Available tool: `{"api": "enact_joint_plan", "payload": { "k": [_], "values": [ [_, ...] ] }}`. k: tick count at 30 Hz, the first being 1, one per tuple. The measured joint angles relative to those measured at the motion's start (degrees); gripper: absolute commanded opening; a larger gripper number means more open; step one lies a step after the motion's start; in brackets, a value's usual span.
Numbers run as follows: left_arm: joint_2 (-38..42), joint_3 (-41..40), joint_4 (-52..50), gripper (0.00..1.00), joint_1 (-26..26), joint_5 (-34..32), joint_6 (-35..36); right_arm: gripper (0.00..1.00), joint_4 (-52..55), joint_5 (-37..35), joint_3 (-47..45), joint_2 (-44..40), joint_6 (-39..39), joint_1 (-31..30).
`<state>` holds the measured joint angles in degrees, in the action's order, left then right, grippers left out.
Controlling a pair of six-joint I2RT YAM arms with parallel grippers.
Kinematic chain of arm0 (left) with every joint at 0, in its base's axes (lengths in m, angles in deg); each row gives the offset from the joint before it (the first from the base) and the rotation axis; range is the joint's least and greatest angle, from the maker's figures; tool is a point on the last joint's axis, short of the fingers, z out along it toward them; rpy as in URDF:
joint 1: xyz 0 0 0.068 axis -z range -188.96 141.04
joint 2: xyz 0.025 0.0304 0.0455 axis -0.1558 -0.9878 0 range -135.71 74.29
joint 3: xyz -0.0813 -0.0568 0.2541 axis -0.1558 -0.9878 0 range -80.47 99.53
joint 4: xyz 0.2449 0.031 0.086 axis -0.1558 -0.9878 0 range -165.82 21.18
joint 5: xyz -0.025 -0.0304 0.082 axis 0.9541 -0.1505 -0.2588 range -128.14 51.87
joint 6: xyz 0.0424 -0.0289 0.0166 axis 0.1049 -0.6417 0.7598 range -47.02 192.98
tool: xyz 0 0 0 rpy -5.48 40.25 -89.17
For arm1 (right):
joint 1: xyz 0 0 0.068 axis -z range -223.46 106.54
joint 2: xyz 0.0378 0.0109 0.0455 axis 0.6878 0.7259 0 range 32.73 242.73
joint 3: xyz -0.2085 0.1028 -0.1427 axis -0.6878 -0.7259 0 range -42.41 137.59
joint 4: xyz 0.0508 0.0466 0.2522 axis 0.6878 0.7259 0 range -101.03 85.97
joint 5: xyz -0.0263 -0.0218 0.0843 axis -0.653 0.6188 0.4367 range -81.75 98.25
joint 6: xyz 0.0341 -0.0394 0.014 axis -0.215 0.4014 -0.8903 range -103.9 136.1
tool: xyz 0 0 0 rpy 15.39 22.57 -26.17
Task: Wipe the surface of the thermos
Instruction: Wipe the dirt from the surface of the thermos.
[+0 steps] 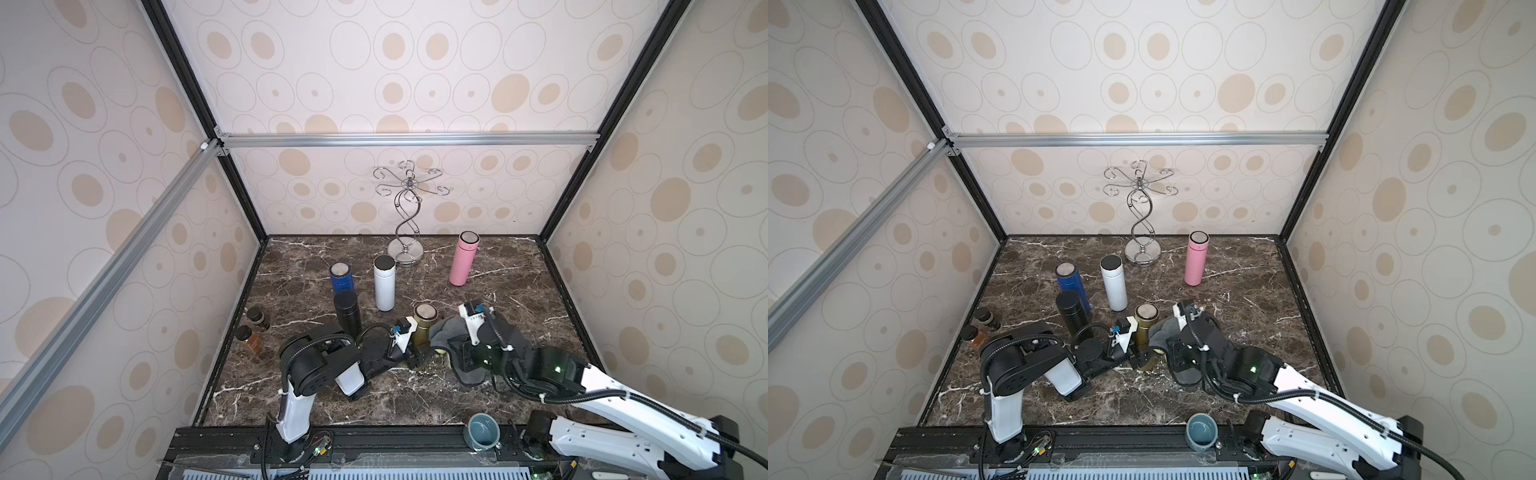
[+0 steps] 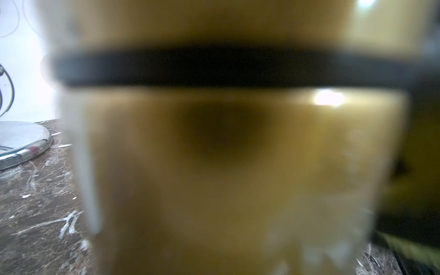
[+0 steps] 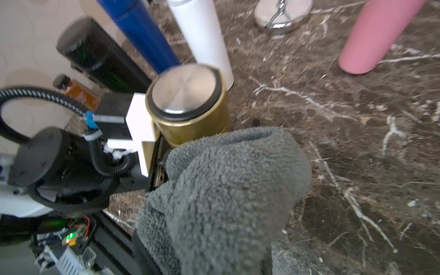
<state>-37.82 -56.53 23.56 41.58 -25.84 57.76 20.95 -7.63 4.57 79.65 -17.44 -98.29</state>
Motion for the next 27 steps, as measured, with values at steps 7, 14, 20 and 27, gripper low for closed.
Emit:
{"api": "enact_joint_plan", "payload": {
  "k": [7,14,20,27],
  "values": [
    [1.4,-0.8,-0.1,0.0,0.0,-3.1,-0.9,0.0,0.3,-5.6,-4.3,-6.6,-2.5,5.3],
    [3.9,-2.8,-0.6,0.0,0.0,-7.6,-1.6,0.0,-3.0,-2.4,-9.6,-5.0,-4.8,11.3],
    [9.9,-2.3,-3.8,0.0,-0.1,-7.8,-2.7,0.0,-6.3,1.0,-10.9,-2.2,-6.1,13.0],
    [22.3,4.2,-12.0,0.0,-0.1,-7.5,-3.2,0.0,-17.1,12.3,-19.2,-3.3,-11.2,23.1]
  ]
}}
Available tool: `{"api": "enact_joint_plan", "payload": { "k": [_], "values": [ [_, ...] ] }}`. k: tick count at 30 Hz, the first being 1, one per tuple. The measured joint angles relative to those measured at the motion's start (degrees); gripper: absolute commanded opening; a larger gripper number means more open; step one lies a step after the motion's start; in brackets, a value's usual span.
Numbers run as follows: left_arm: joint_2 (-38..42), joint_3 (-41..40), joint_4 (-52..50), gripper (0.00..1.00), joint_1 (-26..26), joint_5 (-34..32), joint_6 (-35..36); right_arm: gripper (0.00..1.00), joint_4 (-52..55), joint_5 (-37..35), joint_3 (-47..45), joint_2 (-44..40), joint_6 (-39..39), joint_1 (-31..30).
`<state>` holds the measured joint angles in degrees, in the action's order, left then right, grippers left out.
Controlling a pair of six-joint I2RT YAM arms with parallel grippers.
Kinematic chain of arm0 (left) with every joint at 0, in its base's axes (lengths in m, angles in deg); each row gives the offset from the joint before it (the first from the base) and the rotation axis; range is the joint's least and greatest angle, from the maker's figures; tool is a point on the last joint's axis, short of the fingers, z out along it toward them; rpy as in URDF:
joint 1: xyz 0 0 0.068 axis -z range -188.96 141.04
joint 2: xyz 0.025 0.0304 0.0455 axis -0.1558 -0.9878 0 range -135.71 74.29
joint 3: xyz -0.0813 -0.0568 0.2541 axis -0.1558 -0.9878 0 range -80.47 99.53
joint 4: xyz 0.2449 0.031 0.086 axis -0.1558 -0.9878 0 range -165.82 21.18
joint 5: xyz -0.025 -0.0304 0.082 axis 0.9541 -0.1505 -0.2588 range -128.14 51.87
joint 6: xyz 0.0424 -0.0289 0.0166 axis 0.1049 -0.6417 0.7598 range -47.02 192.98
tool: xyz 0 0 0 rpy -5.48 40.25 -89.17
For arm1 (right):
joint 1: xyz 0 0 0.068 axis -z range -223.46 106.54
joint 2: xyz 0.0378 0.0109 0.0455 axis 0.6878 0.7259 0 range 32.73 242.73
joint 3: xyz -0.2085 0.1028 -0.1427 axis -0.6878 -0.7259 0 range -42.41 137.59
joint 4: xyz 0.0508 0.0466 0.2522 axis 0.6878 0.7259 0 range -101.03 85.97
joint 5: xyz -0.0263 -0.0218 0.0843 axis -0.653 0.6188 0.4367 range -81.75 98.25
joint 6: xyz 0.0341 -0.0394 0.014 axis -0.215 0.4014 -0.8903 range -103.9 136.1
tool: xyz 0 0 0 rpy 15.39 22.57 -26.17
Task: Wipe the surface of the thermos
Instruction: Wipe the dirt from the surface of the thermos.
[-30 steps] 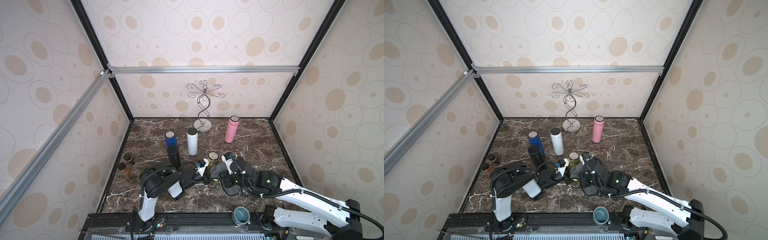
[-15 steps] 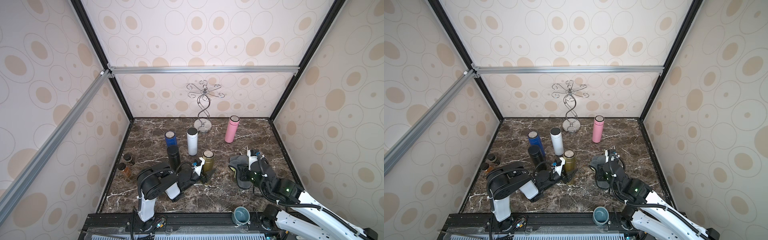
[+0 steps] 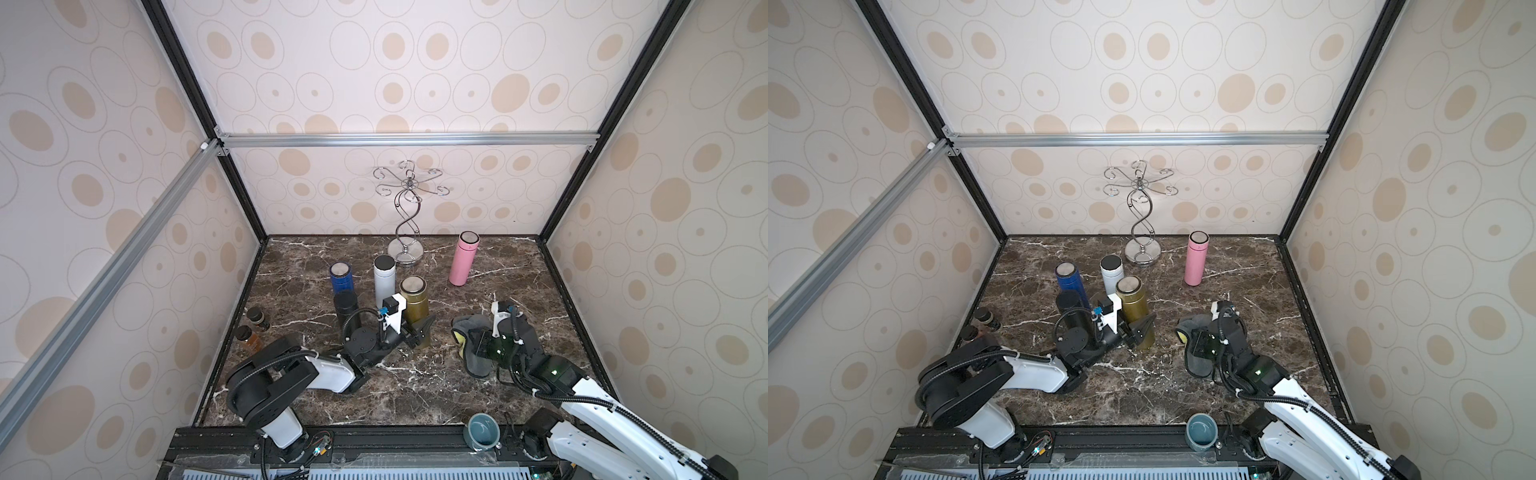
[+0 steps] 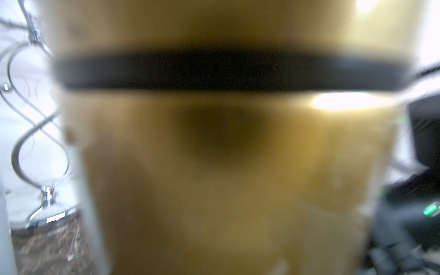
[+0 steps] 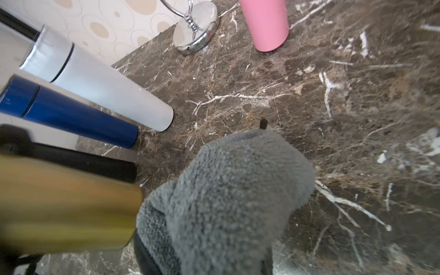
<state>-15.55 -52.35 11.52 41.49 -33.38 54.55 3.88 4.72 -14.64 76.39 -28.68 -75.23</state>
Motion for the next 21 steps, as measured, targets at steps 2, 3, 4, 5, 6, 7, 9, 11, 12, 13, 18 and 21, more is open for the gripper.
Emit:
{"api": "enact_joint_plan", "payload": {
  "k": [2,3,4,5,6,7,9,11,12,13,18,21],
  "values": [
    [1.9,0.9,-2.3,0.0,0.0,-0.2,0.0,0.0,-4.1,4.2,-3.9,0.0,-2.5,2.6],
    [2.6,1.4,-3.3,0.0,0.0,-0.2,0.0,0.0,-6.5,6.4,-5.9,0.0,-4.0,3.5],
    [3.0,1.7,-3.9,0.0,0.0,-0.2,0.0,0.0,-8.3,8.1,-7.3,0.0,-5.1,3.9],
    [3.2,2.1,-4.9,0.0,0.0,-0.3,0.0,0.0,-10.4,9.8,-8.6,0.1,-6.4,4.2],
    [3.2,2.4,-5.6,0.0,0.0,-0.4,0.0,0.0,-13.1,11.6,-9.7,0.2,-7.8,4.4],
    [3.2,2.6,-6.2,0.0,0.0,-0.5,0.0,0.0,-15.3,13.0,-10.4,0.3,-8.9,4.5],
    [3.2,2.7,-7.3,0.0,0.0,-0.9,-0.2,0.0,-22.5,16.3,-12.1,0.5,-12.0,5.0],
    [3.3,2.9,-8.1,0.0,0.0,-1.4,-0.5,0.0,-27.9,18.5,-13.0,1.1,-14.4,5.6],
    [3.3,3.1,-8.5,0.0,0.0,-1.7,-0.9,0.0,-30.5,19.5,-13.3,1.7,-15.5,5.8],
    [3.4,3.3,-8.7,0.0,0.0,-2.1,-1.3,0.0,-32.9,20.4,-13.3,2.6,-16.5,5.9],
    [4.5,5.3,-9.4,0.0,0.0,-4.0,-4.0,0.0,-46.1,23.6,-14.4,8.6,-21.3,6.0],
    [5.8,5.9,-9.3,0.0,0.0,-5.6,-5.3,0.0,-51.6,24.6,-14.8,11.7,-23.2,6.1]
  ]
}}
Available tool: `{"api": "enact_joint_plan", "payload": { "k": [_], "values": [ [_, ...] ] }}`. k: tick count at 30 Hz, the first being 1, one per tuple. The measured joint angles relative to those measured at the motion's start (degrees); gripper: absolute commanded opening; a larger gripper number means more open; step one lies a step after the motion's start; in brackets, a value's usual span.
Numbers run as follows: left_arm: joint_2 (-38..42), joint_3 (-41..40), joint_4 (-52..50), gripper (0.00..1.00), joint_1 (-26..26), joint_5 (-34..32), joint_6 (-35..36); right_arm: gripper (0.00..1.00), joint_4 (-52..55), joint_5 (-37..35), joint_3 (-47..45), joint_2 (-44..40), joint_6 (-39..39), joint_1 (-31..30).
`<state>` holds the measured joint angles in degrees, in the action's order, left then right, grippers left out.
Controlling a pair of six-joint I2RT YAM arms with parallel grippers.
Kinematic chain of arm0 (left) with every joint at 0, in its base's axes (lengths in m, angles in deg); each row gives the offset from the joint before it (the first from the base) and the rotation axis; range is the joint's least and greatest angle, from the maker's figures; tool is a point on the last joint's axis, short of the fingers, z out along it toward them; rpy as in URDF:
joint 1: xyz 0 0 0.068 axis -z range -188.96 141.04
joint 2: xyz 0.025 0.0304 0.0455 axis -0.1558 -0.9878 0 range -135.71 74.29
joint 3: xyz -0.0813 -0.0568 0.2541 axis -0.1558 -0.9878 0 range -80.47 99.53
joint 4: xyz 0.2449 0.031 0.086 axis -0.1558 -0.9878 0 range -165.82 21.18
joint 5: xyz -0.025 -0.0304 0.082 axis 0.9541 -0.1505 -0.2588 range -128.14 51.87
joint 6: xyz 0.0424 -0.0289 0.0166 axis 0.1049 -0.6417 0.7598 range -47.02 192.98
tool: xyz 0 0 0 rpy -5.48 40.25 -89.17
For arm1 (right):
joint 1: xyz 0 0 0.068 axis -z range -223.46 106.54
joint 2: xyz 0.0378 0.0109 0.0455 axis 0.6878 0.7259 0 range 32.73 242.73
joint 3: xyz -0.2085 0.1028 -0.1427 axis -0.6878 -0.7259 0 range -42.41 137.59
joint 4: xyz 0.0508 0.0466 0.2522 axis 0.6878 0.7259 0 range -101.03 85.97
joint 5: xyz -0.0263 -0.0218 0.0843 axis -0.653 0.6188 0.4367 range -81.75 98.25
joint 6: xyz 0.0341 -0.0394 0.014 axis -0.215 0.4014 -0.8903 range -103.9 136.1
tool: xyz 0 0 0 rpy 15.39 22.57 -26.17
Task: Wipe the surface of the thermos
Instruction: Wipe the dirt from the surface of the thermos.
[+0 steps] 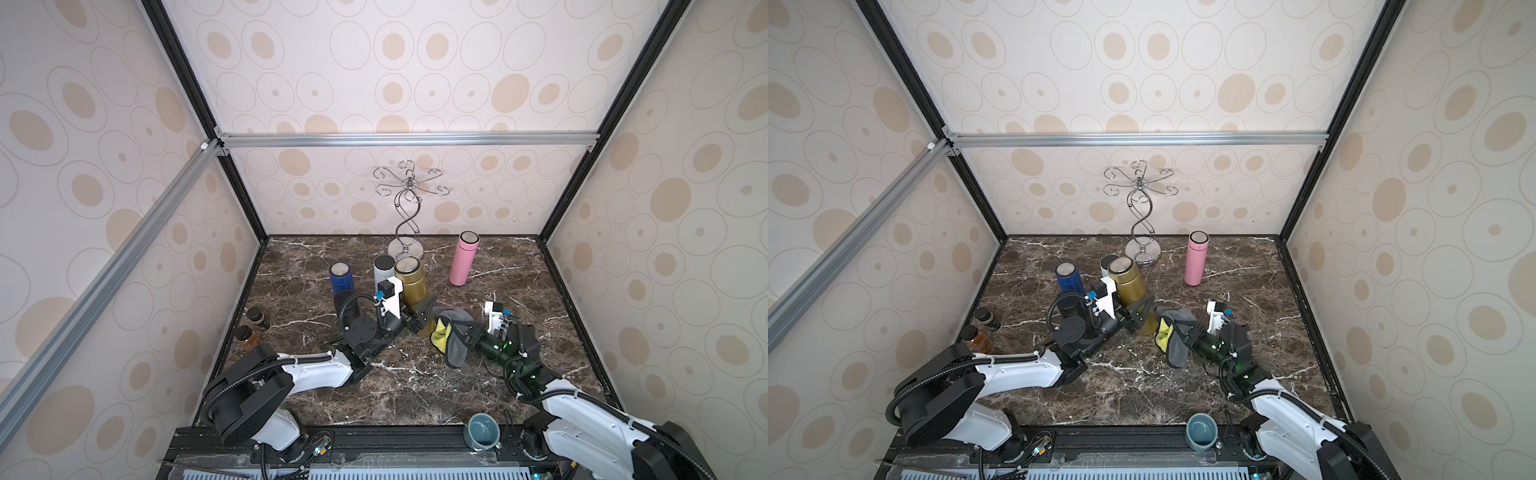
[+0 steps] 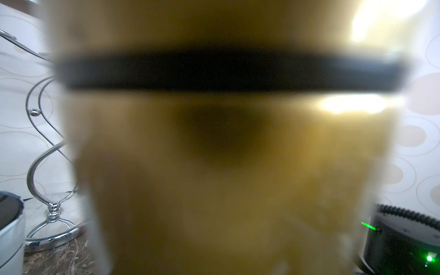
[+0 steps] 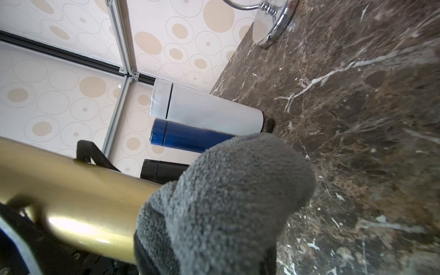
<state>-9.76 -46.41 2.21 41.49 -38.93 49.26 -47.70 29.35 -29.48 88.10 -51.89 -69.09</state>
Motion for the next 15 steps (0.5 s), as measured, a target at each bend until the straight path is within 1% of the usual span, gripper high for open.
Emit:
{"api": "enact_joint_plan", "payload": {
  "k": [6,15],
  "values": [
    [0.7,0.2,0.6,0.0,0.0,-1.9,-1.1,0.0,-7.8,1.7,0.0,2.8,-2.1,0.0],
    [-3.2,2.1,3.2,0.0,0.0,-2.5,-2.7,0.0,-12.5,2.6,2.0,5.8,-3.4,0.1]
  ]
}}
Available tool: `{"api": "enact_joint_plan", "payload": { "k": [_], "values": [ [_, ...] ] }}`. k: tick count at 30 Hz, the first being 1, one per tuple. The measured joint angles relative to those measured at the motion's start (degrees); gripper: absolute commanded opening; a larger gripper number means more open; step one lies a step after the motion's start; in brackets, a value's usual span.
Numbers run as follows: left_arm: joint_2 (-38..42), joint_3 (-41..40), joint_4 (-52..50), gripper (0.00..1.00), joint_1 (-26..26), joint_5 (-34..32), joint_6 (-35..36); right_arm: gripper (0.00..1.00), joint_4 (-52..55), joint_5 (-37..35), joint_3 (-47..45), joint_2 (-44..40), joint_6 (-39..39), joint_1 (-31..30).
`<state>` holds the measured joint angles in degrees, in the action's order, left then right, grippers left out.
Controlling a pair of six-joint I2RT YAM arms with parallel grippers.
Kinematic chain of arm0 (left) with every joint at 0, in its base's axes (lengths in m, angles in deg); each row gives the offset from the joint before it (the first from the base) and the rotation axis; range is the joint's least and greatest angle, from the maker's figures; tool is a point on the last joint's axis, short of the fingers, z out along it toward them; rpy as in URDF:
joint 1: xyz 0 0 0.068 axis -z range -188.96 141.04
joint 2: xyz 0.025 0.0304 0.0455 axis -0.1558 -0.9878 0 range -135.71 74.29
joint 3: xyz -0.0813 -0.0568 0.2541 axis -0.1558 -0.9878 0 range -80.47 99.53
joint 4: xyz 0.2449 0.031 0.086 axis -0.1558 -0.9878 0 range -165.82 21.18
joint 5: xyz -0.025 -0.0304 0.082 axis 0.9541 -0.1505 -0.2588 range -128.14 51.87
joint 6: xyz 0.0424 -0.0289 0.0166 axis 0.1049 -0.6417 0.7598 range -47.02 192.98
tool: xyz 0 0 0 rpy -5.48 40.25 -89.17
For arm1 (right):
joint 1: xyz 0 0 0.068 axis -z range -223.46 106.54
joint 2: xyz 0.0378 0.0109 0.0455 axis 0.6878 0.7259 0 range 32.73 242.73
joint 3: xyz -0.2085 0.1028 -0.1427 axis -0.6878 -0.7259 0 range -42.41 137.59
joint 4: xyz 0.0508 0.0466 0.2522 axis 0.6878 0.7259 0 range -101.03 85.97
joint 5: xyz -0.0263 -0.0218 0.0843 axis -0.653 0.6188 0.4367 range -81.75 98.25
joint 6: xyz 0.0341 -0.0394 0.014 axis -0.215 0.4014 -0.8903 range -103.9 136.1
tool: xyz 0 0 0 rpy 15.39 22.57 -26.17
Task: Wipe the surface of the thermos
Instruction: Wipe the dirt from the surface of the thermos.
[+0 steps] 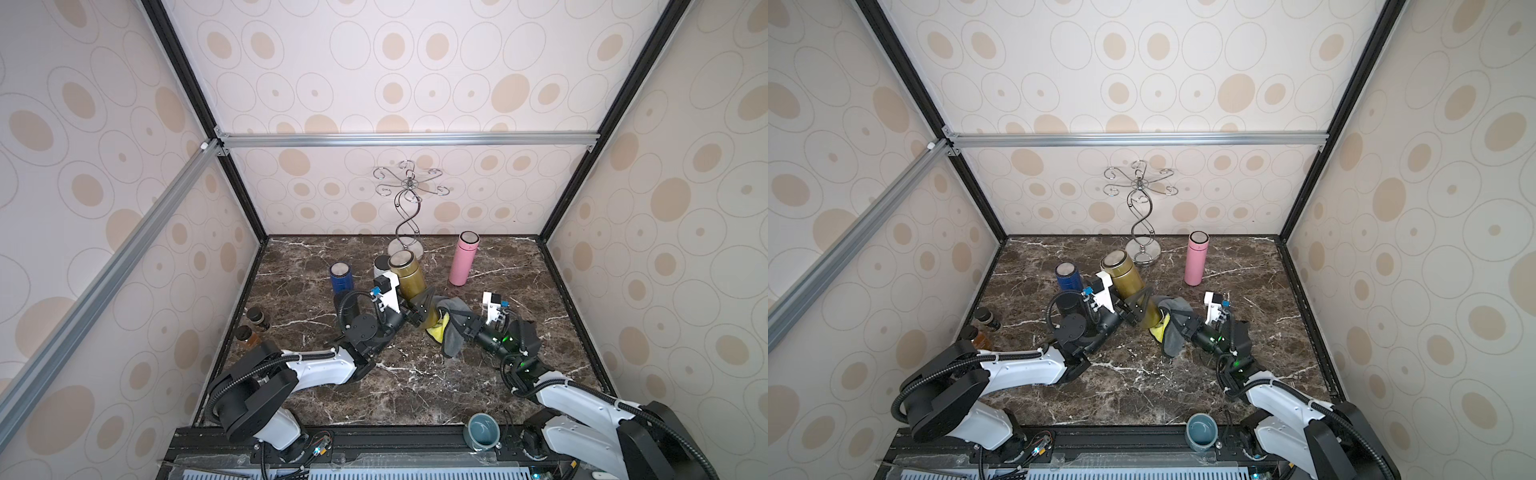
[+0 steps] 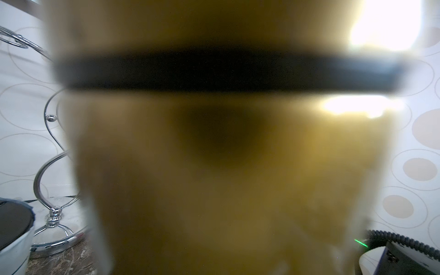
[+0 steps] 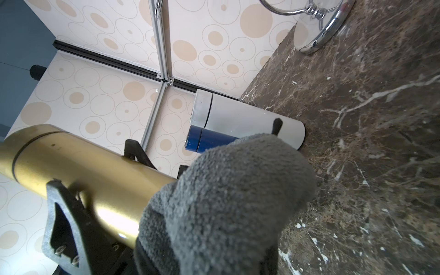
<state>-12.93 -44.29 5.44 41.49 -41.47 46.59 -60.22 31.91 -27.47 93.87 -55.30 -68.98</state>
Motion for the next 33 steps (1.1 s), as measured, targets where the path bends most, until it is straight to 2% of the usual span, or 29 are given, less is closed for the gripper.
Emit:
{"api": "enact_joint_plan", "payload": {
  "k": [19,33],
  "values": [
    [-1.5,0.5,3.3,0.0,0.0,-0.7,-1.5,0.0,-9.4,-1.7,-1.7,8.7,-4.0,0.1],
    [-5.1,2.5,7.6,0.0,-0.6,-2.2,-2.1,0.0,-19.4,-3.0,2.1,17.5,-5.9,-3.8]
  ]
}}
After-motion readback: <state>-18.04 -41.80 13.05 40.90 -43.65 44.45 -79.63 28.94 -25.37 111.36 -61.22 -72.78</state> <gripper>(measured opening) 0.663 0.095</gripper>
